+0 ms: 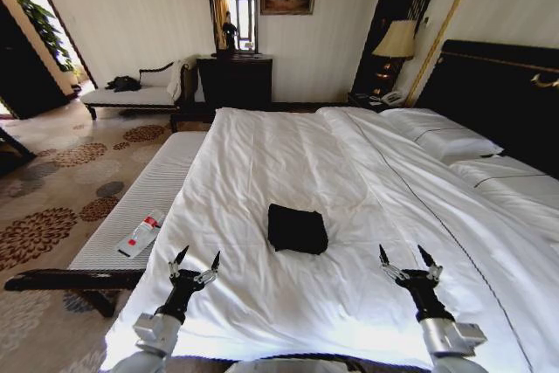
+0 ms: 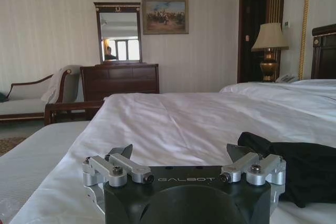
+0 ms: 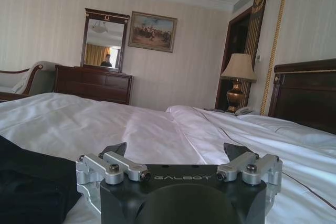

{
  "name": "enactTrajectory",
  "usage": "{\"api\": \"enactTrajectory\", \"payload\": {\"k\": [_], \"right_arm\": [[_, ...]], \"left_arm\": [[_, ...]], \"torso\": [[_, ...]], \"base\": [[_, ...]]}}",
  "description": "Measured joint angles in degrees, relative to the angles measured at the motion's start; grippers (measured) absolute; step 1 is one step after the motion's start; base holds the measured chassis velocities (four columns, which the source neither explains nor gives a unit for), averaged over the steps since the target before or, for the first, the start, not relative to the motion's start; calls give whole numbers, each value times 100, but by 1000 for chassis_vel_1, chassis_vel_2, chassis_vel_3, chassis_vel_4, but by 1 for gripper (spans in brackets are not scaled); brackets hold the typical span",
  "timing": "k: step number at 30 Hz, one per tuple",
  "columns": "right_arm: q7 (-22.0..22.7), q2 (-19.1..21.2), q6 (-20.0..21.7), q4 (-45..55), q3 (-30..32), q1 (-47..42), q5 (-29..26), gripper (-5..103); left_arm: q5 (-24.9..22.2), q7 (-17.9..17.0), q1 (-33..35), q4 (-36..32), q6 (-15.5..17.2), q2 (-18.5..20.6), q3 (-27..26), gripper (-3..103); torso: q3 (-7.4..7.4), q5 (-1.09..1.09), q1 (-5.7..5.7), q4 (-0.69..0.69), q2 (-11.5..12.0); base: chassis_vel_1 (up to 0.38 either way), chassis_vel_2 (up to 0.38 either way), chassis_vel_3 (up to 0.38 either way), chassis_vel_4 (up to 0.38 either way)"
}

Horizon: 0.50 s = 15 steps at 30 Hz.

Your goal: Fold the clothes on the bed.

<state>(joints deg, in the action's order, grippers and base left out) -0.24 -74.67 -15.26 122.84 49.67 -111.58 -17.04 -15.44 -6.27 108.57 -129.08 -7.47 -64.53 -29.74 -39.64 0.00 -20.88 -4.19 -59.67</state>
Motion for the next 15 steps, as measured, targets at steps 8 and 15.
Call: {"api": "enactTrajectory", "payload": {"k": [8, 15], "right_arm": [[-16, 2, -221, -173, 101, 211, 142, 100], [-16, 12, -220, -167, 108, 292, 84, 100]], "left_arm": [[65, 65, 128, 139, -127, -33, 50, 100], [134, 76, 198, 153, -132, -51, 59, 100]], "torso": [[0, 0, 0, 0, 0], [0, 0, 0, 0, 1]], "base": [[0, 0, 0, 0], [0, 0, 0, 0]]}}
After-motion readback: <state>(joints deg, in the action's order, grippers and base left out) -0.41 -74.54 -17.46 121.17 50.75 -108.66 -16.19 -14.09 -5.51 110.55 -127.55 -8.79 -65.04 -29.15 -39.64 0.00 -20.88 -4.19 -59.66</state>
